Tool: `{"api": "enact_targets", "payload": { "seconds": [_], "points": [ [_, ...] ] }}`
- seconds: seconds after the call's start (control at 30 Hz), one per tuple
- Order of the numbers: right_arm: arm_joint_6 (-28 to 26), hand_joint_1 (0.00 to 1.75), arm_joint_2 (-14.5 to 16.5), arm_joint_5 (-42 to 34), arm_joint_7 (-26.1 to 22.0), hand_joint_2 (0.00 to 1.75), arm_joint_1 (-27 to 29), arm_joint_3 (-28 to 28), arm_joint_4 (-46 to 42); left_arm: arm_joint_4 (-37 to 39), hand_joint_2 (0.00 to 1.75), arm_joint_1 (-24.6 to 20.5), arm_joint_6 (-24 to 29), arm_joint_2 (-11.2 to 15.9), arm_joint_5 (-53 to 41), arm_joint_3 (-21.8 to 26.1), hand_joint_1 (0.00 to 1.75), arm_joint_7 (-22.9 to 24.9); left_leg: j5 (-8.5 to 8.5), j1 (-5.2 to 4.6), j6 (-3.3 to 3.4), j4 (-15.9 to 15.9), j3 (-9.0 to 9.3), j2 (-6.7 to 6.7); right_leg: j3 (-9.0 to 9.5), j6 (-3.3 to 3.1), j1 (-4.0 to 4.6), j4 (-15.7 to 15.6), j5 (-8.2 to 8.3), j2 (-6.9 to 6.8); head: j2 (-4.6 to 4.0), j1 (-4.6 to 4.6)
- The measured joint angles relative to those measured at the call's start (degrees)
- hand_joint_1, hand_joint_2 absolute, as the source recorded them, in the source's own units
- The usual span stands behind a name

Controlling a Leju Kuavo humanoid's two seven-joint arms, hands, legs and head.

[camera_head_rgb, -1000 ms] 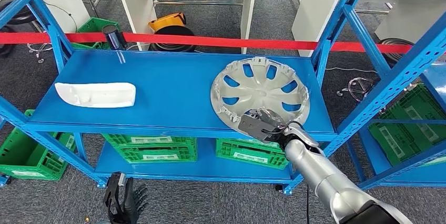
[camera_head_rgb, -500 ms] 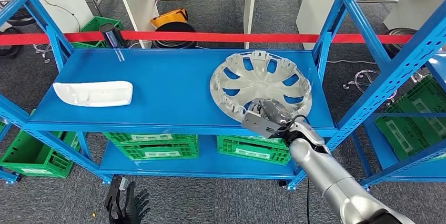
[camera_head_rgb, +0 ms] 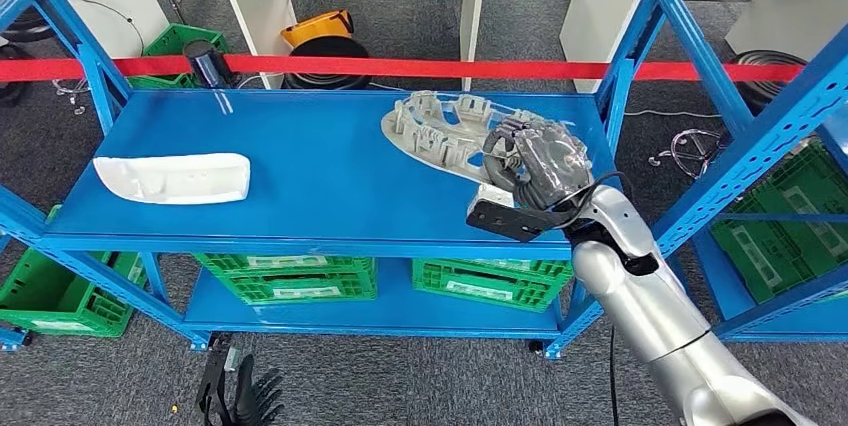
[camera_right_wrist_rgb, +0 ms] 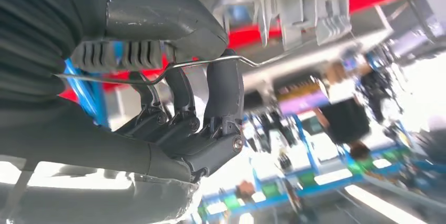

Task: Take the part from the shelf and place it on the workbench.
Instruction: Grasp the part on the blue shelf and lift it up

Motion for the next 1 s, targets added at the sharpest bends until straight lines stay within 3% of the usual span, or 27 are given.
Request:
{"api": "enact_targets", "payload": {
  "seconds": [0.07, 0.13, 0.17, 0.2, 0.27, 0.3, 0.33, 0.4, 0.5, 0.57, 0.63, 0.67, 0.7, 0.73, 0.83, 0.9, 1.0],
  "points": [
    [-0.6, 1.75, -0.5, 0.7, 0.0, 1.75, 0.0, -0.2, -2.0, 0.0, 0.0, 0.0, -0.2, -0.1, 0.0, 0.0, 0.0, -0.1, 0.27, 0.2, 0.45, -0.5, 0.28, 0.01, -2.59, -0.09, -0.2, 5.2, -2.4, -0.05, 0.0, 0.02],
    [-0.9, 1.75, -0.8, 1.1, -0.1, 1.75, 0.3, -0.3, -3.6, 0.0, 0.0, 0.1, -0.4, -0.1, 0.2, 0.0, 0.0, -0.2, 0.27, 0.17, 0.57, -0.5, 0.25, -0.03, -6.66, -0.13, -0.45, 13.5, -5.24, -0.06, 0.0, 0.02],
    [-1.0, 1.75, -1.0, 1.2, -0.1, 1.75, 0.5, -0.3, -4.2, 0.0, 0.0, 0.1, -0.5, -0.2, 0.3, 0.0, 0.0, -0.2, 0.25, 0.16, 0.57, -0.5, 0.24, -0.07, -8.07, 0.12, -0.6, 16.1, -5.85, -0.07, 0.0, 0.02],
    [-1.0, 1.75, -1.1, 1.3, -0.1, 1.75, 0.6, -0.4, -4.8, 0.1, 0.0, 0.1, -0.6, -0.2, 0.4, 0.0, 0.0, -0.2, 0.22, 0.18, 0.53, -0.4, 0.25, -0.13, -8.4, 0.6, -0.79, 16.5, -5.53, -0.09, 0.0, 0.02],
    [-1.0, 1.75, -1.2, 1.3, -0.2, 1.75, 0.6, -0.8, -5.8, 0.1, 0.0, 0.2, -0.7, -0.4, 0.6, 0.0, 0.0, -0.3, 0.02, 0.27, 0.24, -0.2, 0.29, -0.28, -5.64, 1.89, -1.18, 10.4, -2.65, -0.16, 0.0, 0.03],
    [-1.0, 1.75, -1.2, 1.2, -0.3, 1.75, 0.6, -1.0, -6.1, 0.1, 0.0, 0.2, -0.7, -0.4, 0.7, 0.0, 0.0, -0.3, -0.18, 0.23, -0.07, 0.1, 0.22, -0.36, -3.57, 2.31, -1.29, 6.1, -1.16, -0.22, 0.0, 0.03],
    [-1.0, 1.75, -1.2, 1.0, -0.3, 1.75, 0.6, -1.1, -6.4, 0.1, 0.0, 0.2, -0.8, -0.5, 0.8, 0.0, 0.0, -0.4, -0.38, 0.18, -0.4, 0.4, 0.1, -0.43, -1.94, 2.32, -1.33, 2.8, -0.08, -0.2, 0.0, 0.01],
    [-0.9, 1.75, -1.2, 0.6, -0.5, 1.75, 0.6, -1.2, -6.5, 0.1, 0.0, 0.2, -0.8, -0.4, 1.1, 0.0, 0.0, -0.6, -0.55, 0.08, -1.06, 0.8, -0.17, -0.52, -0.71, 1.56, -1.07, 0.4, 0.53, -0.13, 0.0, -0.02],
    [-0.7, 1.75, -1.2, -0.2, -0.7, 1.75, 0.6, -1.2, -6.6, 0.1, 0.0, 0.4, -0.8, -0.4, 1.4, -0.1, 0.0, -0.9, -1.12, 0.41, -1.86, 1.5, -0.66, -0.5, -0.67, 0.25, -1.1, 0.3, 0.79, -0.07, 0.0, -0.04],
    [-0.4, 1.75, -1.2, -0.9, -0.7, 1.75, 0.7, -1.2, -6.5, 0.1, 0.0, 0.4, -0.7, -0.3, 1.7, -0.2, 0.0, -1.2, -3.77, 0.6, -2.38, 5.9, -2.77, -0.32, -0.57, -0.45, -1.28, 0.2, 0.87, -0.08, 0.0, -0.1],
    [0.3, 1.75, -1.2, -1.6, -0.7, 1.75, 0.9, -1.1, -6.0, 0.1, 0.0, 0.6, -0.6, -0.1, 2.0, -0.2, 0.0, -1.4, -7.16, 0.64, -2.7, 13.7, -6.45, -0.21, -0.59, -0.8, -1.02, 0.2, 0.83, -0.08, 0.0, -0.13],
    [0.7, 1.75, -1.2, -2.1, -0.7, 1.75, 1.2, -1.0, -5.6, 0.1, 0.0, 0.8, -0.6, 0.0, 2.1, -0.3, 0.0, -1.6, -7.96, 0.64, -2.72, 16.6, -7.9, -0.21, -0.58, -0.88, -0.86, 0.2, 0.83, -0.08, 0.0, -0.13],
    [1.0, 1.75, -1.2, -2.5, -0.7, 1.75, 1.6, -0.9, -5.1, 0.1, 0.0, 0.9, -0.5, 0.0, 2.2, -0.3, 0.0, -1.7, -7.73, 0.63, -2.61, 17.5, -8.49, -0.21, -0.56, -0.95, -0.69, 0.2, 0.82, -0.07, 0.0, -0.13],
    [1.3, 1.75, -1.2, -3.0, -0.8, 1.75, 1.9, -0.8, -4.6, 0.0, 0.0, 1.0, -0.5, 0.1, 2.4, -0.3, 0.0, -1.8, -6.47, 0.59, -2.34, 16.1, -7.93, -0.21, -0.54, -1.01, -0.5, 0.2, 0.82, -0.07, 0.0, -0.13],
    [1.8, 1.75, -1.2, -3.6, -1.1, 1.75, 2.5, -0.8, -3.5, 0.0, 0.0, 1.0, -0.4, 0.4, 2.5, -0.3, 0.0, -1.9, -1.64, 0.04, -0.61, 5.0, -2.45, -0.13, -0.55, -1.03, 0.0, 0.2, 0.82, -0.02, 0.0, -0.09],
    [2.4, 1.75, -1.2, -3.9, -1.1, 1.75, 2.6, -0.6, -2.6, 0.0, 0.0, 0.9, -0.4, 0.6, 2.5, -0.4, 0.0, -2.1, -1.1, -0.47, 0.15, 1.7, -0.59, 0.02, -0.73, -0.84, 0.04, 0.2, 0.89, -0.06, 0.0, -0.1],
    [3.5, 1.75, -1.2, -4.4, -1.1, 1.75, 3.2, 0.0, -0.1, -0.1, 0.0, 0.9, -0.2, 0.7, 2.7, -0.4, 0.0, -2.5, -0.58, -0.41, 0.45, 0.5, 0.0, 0.07, -1.0, -0.17, 0.03, 0.4, 0.71, -0.21, 0.0, -0.08]
  ]
}}
